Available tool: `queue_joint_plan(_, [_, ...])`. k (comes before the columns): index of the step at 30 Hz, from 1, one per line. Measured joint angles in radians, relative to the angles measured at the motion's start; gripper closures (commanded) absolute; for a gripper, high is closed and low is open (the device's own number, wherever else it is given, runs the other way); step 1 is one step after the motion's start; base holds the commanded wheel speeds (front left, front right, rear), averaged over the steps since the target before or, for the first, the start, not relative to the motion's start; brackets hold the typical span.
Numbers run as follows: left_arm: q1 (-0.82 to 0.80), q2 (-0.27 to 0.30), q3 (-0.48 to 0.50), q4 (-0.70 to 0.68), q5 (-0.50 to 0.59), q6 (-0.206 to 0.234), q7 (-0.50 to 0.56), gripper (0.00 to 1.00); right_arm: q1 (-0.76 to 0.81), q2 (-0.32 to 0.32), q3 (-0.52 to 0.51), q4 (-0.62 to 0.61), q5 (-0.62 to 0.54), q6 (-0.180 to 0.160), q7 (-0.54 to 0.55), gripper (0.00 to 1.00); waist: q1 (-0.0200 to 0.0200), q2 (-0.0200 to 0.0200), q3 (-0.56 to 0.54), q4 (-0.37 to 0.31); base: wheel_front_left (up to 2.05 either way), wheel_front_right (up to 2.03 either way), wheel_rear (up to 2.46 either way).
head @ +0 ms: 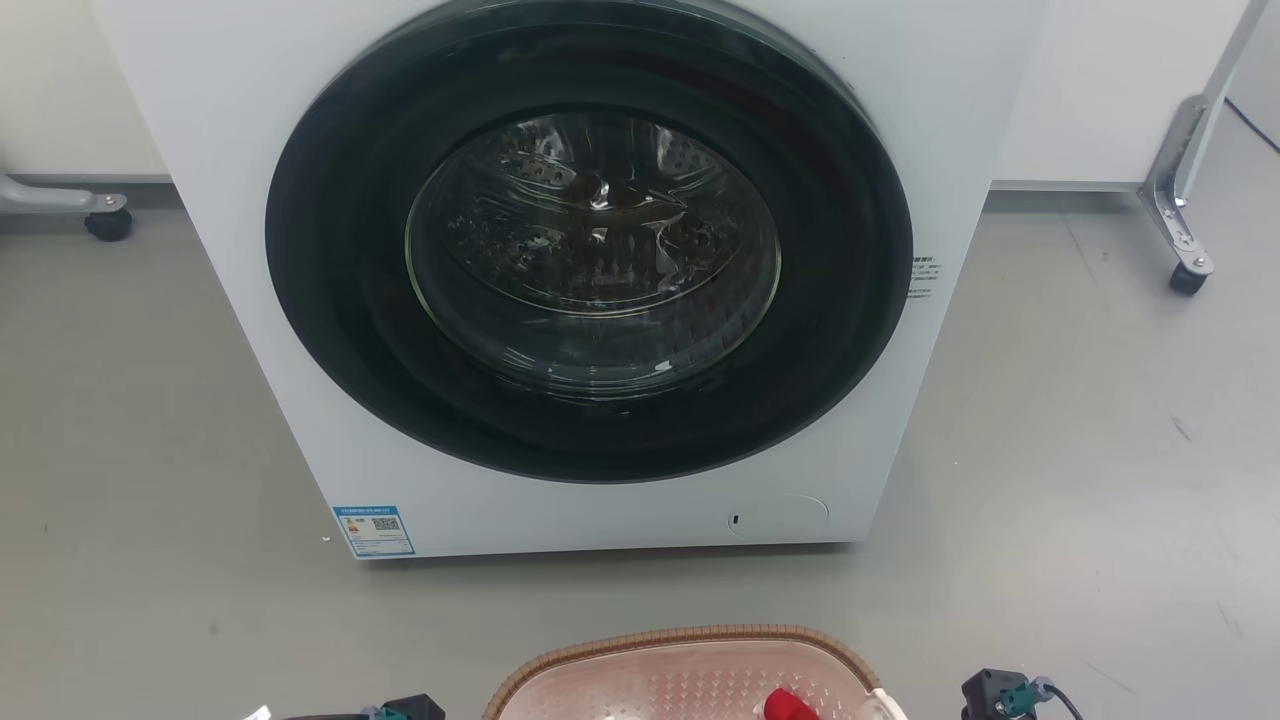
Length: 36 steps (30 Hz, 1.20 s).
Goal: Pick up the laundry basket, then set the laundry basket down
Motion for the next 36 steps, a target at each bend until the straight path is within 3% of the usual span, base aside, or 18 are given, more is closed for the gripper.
queue_joint_plan(36, [-0.018,0.009,-0.062,-0.033,-0.031,0.024,-0.01,1.0,-0.019,-0.005,0.007,0.001,0.009,-0.003,-0.007,1.0,0.0,0.0,0.05,0.006,0.0,0.0,0.0])
